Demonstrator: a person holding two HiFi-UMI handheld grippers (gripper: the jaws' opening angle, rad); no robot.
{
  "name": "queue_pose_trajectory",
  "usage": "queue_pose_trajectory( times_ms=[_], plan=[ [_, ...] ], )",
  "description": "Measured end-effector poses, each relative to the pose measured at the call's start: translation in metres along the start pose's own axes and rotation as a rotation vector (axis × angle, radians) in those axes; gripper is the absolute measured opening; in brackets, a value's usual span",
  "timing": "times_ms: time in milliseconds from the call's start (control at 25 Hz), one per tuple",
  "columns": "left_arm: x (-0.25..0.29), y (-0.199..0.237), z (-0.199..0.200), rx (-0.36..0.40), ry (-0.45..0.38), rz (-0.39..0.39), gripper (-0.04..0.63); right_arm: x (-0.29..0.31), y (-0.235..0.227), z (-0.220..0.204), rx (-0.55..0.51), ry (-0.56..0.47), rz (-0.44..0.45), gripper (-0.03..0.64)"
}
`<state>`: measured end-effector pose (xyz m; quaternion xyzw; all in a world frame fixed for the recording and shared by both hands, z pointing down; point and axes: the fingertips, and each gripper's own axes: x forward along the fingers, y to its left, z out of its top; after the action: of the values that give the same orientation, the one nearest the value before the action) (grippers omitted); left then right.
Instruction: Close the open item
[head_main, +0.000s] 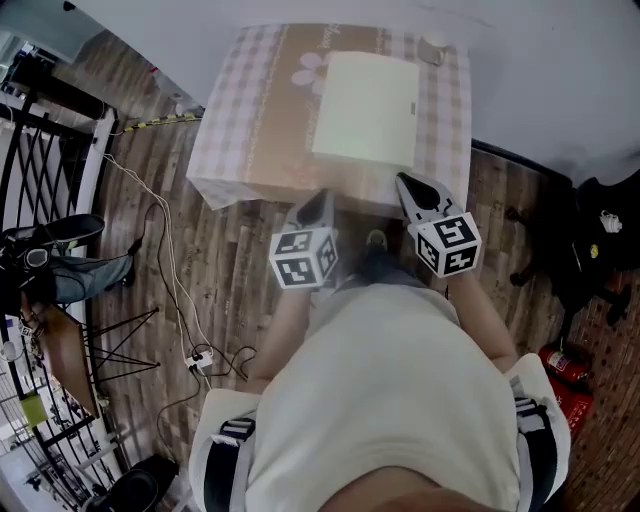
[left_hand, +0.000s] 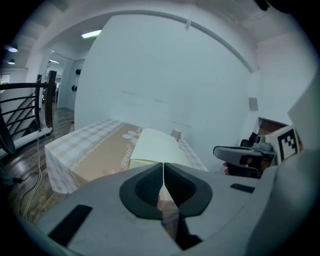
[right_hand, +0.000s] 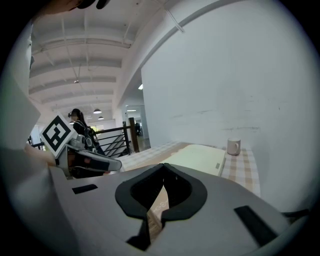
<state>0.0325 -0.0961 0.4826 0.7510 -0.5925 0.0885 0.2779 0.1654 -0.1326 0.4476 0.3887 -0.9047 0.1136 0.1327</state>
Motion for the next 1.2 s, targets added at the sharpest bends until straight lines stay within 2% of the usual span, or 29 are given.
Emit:
queue_pose_trajectory(
  times_ms=[520, 680, 1200],
  plan=[
    [-0.011, 0.001, 0.011, 0.009, -0.052, 0.008, 0.008, -0.014, 0.014, 0.015, -0.002, -0.061, 0.026, 0.000],
    [-0.009, 0.001, 0.014, 0.012, -0.054, 0.008, 0.008, -0.011, 0.017, 0.019, -0.033, -0.068, 0.035, -0.002],
    [0.005, 0.005, 0.018, 0.018, -0.033, 0.012, 0.009, -0.001, 0.007, 0.022, -0.010, -0.064, 0.046, -0.002]
  ],
)
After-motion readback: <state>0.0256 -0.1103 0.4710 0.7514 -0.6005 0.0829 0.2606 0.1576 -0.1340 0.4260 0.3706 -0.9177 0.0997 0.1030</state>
